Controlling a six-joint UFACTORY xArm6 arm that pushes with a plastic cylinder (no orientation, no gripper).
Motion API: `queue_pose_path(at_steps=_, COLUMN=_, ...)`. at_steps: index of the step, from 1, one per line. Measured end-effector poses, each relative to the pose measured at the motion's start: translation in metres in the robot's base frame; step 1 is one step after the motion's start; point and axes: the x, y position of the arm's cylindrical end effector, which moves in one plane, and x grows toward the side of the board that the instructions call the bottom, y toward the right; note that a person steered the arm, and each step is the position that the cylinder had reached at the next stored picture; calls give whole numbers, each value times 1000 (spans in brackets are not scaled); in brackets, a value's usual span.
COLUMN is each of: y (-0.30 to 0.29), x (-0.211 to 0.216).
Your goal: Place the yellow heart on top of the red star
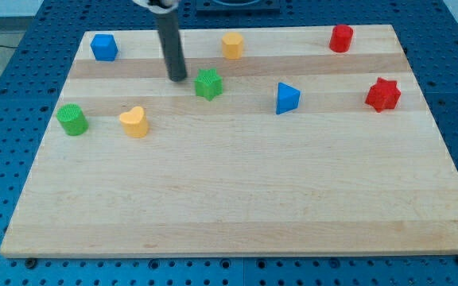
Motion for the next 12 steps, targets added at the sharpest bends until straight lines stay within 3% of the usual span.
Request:
queue_pose_path(at_steps=1, y=84, x=48)
queue_pose_path(at_steps=2, y=71, x=31)
queue_pose_path(at_steps=3, y=77, x=-19)
queue_pose_path(at_steps=4, y=152, x=-18)
queue_pose_path(at_steps=5, y=172, x=31)
queue_pose_path(at_steps=7, y=140, x=54)
queue_pose_path(at_steps=8, y=140, x=114)
queue_pose_path(at_steps=9, y=137, x=80)
queue_pose_path(at_steps=11, y=71, x=34)
queue_pose_path(at_steps=12, y=83, x=5)
